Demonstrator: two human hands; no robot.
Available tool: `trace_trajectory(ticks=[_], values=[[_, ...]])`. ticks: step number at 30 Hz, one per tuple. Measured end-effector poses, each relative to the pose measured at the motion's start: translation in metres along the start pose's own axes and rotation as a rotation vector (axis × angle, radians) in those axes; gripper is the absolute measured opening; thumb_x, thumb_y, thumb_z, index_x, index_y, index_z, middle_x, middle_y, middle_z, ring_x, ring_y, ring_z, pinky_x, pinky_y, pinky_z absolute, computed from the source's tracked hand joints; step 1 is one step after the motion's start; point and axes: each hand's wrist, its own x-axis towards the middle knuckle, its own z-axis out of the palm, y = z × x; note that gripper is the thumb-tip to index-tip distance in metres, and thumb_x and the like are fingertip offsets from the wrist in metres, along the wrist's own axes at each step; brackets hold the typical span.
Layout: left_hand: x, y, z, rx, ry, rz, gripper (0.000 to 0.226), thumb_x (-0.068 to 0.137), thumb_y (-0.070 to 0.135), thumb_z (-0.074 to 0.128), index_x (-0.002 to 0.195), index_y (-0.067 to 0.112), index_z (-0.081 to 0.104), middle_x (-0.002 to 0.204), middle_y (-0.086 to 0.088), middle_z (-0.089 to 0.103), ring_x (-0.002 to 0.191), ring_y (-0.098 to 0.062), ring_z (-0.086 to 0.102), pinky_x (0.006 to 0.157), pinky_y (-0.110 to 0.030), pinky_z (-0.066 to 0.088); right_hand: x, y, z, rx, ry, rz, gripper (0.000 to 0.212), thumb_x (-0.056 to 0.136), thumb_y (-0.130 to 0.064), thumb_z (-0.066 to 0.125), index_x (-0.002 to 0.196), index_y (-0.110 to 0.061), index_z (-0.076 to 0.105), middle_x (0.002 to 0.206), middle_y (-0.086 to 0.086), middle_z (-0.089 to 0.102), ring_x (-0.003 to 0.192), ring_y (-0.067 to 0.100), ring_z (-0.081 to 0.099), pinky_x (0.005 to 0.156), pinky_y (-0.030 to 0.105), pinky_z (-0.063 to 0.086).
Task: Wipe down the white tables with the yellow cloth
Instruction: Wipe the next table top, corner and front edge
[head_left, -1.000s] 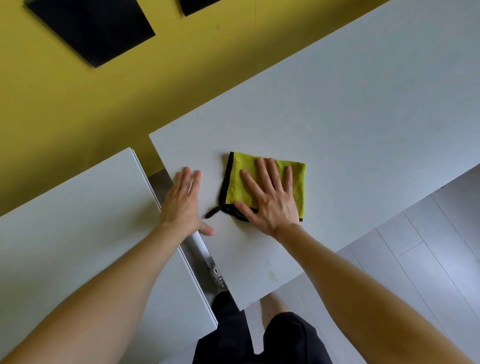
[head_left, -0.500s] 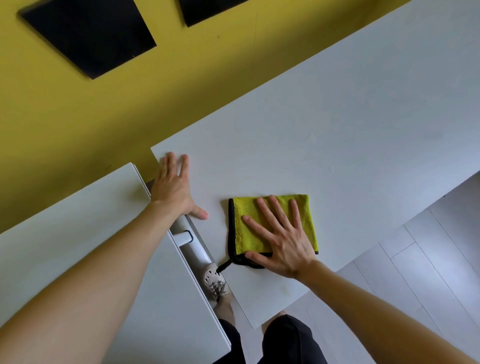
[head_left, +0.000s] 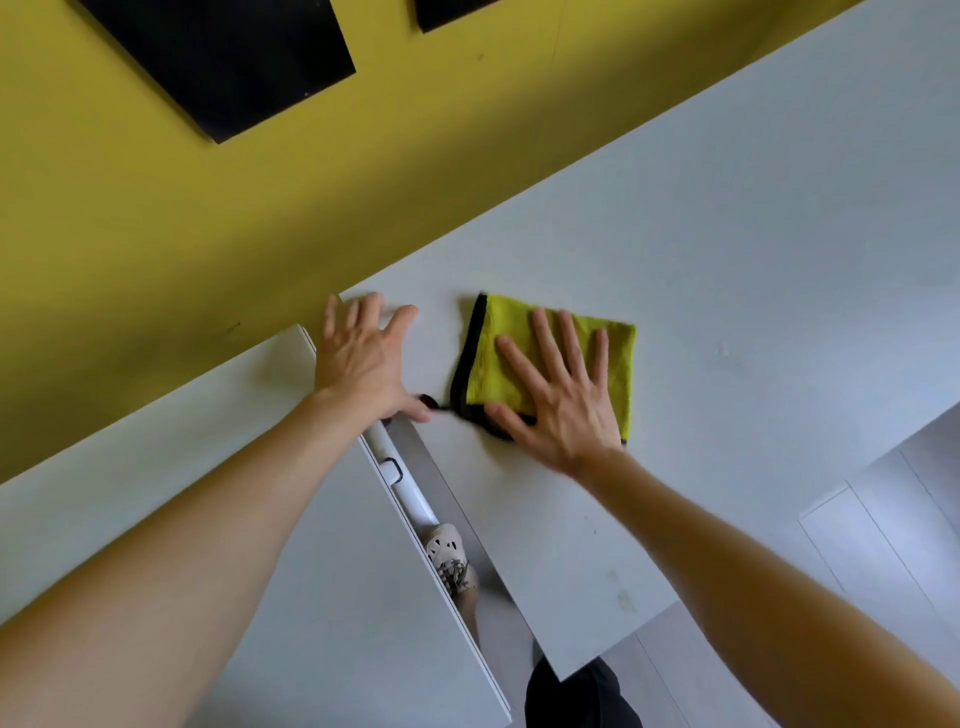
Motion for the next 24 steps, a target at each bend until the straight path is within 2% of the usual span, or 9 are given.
trace_trajectory(ticks=[3, 5, 7, 10, 12, 14, 20, 22, 24], values=[[0.008, -0.007, 0.005, -0.078, -0.085, -0.082, 0.18, 0.038, 0.085, 0.094, 0.171, 0.02, -0.009, 0.178, -0.019, -0.017, 0.168, -0.034, -0.006, 0.136, -0.052, 0.007, -0.051, -0.007, 0.004, -0.027, -0.043, -0.136, 0.085, 0.102, -0.082, 0.041, 0.173, -0.042, 0.016, 0.183, 0.007, -0.001, 0.168, 0.035, -0.007, 0.13, 0.071, 0.009], [0.01, -0.008, 0.007, -0.122, -0.134, -0.076, 0.182, 0.041, 0.082, 0.095, 0.17, 0.017, -0.015, 0.178, -0.017, -0.024, 0.168, -0.032, -0.013, 0.136, -0.048, 0.014, -0.038, 0.006, 0.0, -0.037, -0.048, -0.243, 0.089, 0.1, -0.084, 0.043, 0.173, -0.041, 0.016, 0.183, 0.007, 0.001, 0.169, 0.033, -0.004, 0.133, 0.065, 0.009], [0.012, -0.008, 0.008, -0.147, -0.147, -0.069, 0.182, 0.043, 0.08, 0.097, 0.17, 0.017, -0.018, 0.178, -0.015, -0.026, 0.168, -0.03, -0.017, 0.136, -0.046, 0.017, 0.013, 0.022, -0.004, -0.057, -0.027, -0.279, 0.09, 0.099, -0.085, 0.044, 0.172, -0.039, 0.021, 0.183, 0.008, 0.005, 0.169, 0.031, 0.001, 0.134, 0.06, 0.01], [0.013, -0.01, 0.011, -0.156, -0.13, -0.065, 0.183, 0.041, 0.082, 0.095, 0.17, 0.018, -0.018, 0.178, -0.012, -0.026, 0.167, -0.027, -0.018, 0.136, -0.046, 0.019, 0.117, 0.035, -0.021, -0.028, 0.083, -0.032, 0.089, 0.098, -0.087, 0.037, 0.171, -0.038, 0.028, 0.182, 0.012, 0.012, 0.169, 0.032, 0.008, 0.135, 0.058, 0.009], [0.013, -0.015, 0.015, -0.176, -0.103, -0.064, 0.183, 0.04, 0.085, 0.093, 0.171, 0.021, -0.017, 0.179, -0.008, -0.026, 0.167, -0.024, -0.018, 0.136, -0.047, 0.018, 0.16, 0.03, -0.031, -0.047, 0.087, 0.115, 0.089, 0.099, -0.089, 0.025, 0.172, -0.039, 0.021, 0.182, 0.011, 0.006, 0.169, 0.03, 0.0, 0.136, 0.055, 0.002], [0.014, -0.019, 0.017, -0.193, -0.089, -0.043, 0.182, 0.039, 0.085, 0.093, 0.171, 0.023, -0.015, 0.179, -0.007, -0.024, 0.168, -0.023, -0.017, 0.136, -0.047, 0.017, 0.163, 0.012, -0.026, -0.038, 0.083, 0.161, 0.088, 0.101, -0.087, 0.02, 0.173, -0.038, 0.018, 0.182, 0.012, 0.002, 0.169, 0.03, -0.004, 0.135, 0.057, 0.0], [0.012, -0.021, 0.021, -0.23, -0.075, -0.008, 0.18, 0.041, 0.078, 0.098, 0.172, 0.023, -0.012, 0.18, -0.007, -0.023, 0.168, -0.023, -0.017, 0.135, -0.049, 0.016, 0.037, -0.058, 0.005, -0.059, 0.031, -0.153, 0.085, 0.104, -0.079, 0.034, 0.173, -0.029, 0.026, 0.181, 0.019, 0.006, 0.168, 0.038, -0.001, 0.132, 0.065, 0.008], [0.012, -0.023, 0.022, -0.231, -0.06, -0.011, 0.18, 0.039, 0.083, 0.095, 0.172, 0.024, -0.011, 0.18, -0.005, -0.022, 0.168, -0.022, -0.016, 0.136, -0.05, 0.013, 0.052, -0.039, 0.0, -0.077, 0.038, -0.223, 0.089, 0.1, -0.085, 0.04, 0.169, -0.03, 0.035, 0.179, 0.02, 0.017, 0.168, 0.038, 0.011, 0.132, 0.065, 0.012], [0.009, -0.027, 0.025, -0.217, -0.04, -0.042, 0.181, 0.036, 0.094, 0.086, 0.172, 0.026, -0.013, 0.181, -0.006, -0.02, 0.168, -0.022, -0.016, 0.136, -0.054, 0.007, 0.087, -0.007, -0.011, -0.096, 0.084, -0.182, 0.095, 0.095, -0.09, 0.04, 0.168, -0.028, 0.038, 0.179, 0.018, 0.021, 0.167, 0.037, 0.015, 0.132, 0.063, 0.015]])
